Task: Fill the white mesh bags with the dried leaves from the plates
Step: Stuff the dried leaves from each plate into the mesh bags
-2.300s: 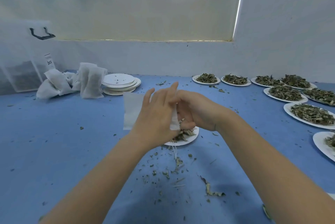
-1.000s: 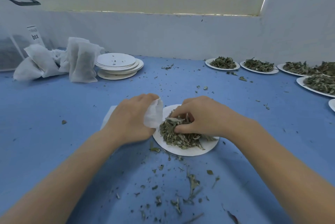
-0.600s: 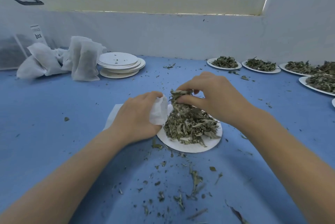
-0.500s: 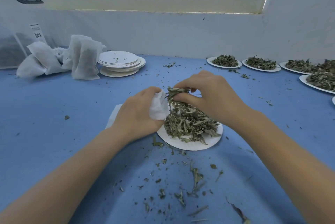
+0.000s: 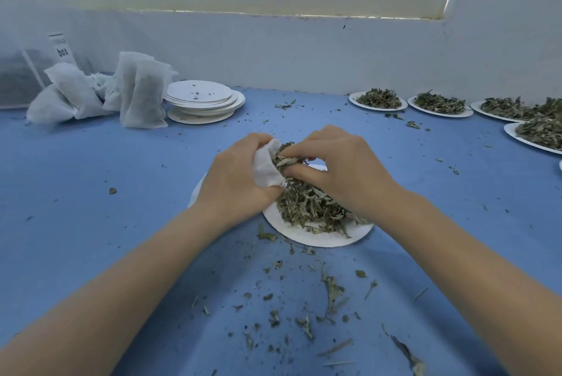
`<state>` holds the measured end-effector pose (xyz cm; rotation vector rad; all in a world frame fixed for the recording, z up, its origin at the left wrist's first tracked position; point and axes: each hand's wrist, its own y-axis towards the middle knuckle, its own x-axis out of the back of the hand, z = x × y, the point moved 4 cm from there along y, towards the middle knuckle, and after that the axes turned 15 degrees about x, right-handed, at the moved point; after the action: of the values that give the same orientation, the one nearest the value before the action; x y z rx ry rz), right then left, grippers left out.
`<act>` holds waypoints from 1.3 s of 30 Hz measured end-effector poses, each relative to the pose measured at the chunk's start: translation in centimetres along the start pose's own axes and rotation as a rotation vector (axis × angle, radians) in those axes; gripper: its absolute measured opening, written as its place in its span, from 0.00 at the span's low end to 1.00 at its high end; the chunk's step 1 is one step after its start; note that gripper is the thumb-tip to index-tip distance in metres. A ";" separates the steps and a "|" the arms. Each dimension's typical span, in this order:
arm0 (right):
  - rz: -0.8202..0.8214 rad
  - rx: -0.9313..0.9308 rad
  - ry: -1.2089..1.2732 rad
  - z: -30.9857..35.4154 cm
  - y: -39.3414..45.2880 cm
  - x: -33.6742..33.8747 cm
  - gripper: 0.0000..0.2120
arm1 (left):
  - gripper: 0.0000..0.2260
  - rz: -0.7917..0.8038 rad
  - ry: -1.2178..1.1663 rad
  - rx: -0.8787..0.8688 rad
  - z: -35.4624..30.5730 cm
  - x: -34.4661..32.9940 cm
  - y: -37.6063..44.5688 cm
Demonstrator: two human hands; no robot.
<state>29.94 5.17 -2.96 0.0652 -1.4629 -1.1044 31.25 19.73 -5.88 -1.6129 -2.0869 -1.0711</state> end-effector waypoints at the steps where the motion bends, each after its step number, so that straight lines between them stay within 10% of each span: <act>1: 0.018 0.002 -0.029 0.0 0.1 -0.1 0.08 | 0.21 -0.009 0.023 -0.037 -0.3 -0.1 -0.2; 6: 0.131 -0.074 -0.013 -0.1 0.1 -0.7 0.04 | 0.22 -0.032 0.284 -0.240 -1.5 -0.8 -1.2; 14: 0.080 -0.302 0.534 -0.4 -0.1 -0.4 0.11 | 0.23 -0.036 0.137 -0.089 -1.2 -0.4 -0.6; 39: -0.129 -0.315 0.390 -0.6 -0.2 0.1 0.09 | 0.35 0.130 0.117 -0.135 -0.4 -1.1 -0.4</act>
<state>30.29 4.63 -3.09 0.1460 -0.9382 -1.3318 31.15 18.64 -6.43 -1.6787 -1.8446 -1.2528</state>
